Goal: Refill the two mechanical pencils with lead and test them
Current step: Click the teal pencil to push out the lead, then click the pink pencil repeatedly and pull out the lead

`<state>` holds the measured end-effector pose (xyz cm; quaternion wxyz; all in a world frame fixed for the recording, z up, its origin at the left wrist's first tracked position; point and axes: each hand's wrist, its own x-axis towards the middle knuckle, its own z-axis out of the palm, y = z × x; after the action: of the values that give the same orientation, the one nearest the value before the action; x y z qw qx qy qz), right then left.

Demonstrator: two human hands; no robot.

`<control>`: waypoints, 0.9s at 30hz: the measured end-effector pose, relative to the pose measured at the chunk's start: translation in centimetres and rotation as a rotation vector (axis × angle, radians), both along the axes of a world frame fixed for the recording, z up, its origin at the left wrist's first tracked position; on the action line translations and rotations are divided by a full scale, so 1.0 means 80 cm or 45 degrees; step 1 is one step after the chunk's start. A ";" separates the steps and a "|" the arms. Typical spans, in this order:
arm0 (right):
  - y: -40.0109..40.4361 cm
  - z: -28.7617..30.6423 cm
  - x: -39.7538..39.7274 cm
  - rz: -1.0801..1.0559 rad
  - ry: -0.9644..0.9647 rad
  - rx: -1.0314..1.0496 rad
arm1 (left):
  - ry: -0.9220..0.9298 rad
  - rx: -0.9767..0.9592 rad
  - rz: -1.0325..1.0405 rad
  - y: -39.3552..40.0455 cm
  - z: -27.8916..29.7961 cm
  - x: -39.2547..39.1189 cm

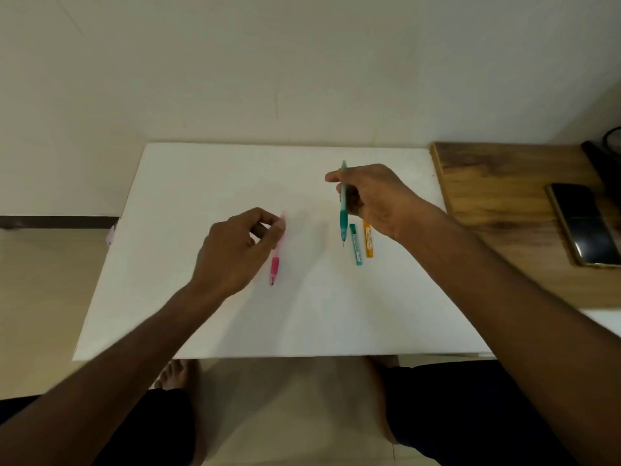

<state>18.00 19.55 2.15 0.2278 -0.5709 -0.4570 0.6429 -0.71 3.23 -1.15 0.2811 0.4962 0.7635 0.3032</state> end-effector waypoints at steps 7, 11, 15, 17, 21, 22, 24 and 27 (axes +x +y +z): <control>0.005 -0.041 -0.018 0.299 -0.663 0.460 | 0.274 -0.212 0.066 0.009 -0.033 -0.007; 0.001 -0.054 -0.032 0.357 -0.788 0.564 | 0.370 -0.228 0.030 0.015 -0.037 -0.001; 0.003 -0.055 -0.032 0.351 -0.821 0.592 | 0.400 -0.229 0.011 0.016 -0.039 0.003; 0.004 -0.057 -0.030 0.361 -0.828 0.594 | 0.383 -0.239 0.015 0.016 -0.039 0.002; 0.004 -0.060 -0.026 0.359 -0.836 0.605 | 0.334 -0.256 0.029 0.016 -0.039 0.001; 0.004 -0.060 -0.027 0.367 -0.853 0.605 | 0.336 -0.255 0.035 0.016 -0.039 0.002; 0.004 -0.058 -0.030 0.397 -0.899 0.600 | 0.340 -0.252 0.041 0.016 -0.040 0.002; 0.005 -0.050 -0.032 0.438 -1.010 0.666 | 0.335 -0.249 0.041 0.015 -0.038 0.002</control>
<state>15.43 19.92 -1.84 0.0627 -0.6114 -0.7416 0.2688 -0.56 4.43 -4.22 0.2205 0.4897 0.8274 0.1643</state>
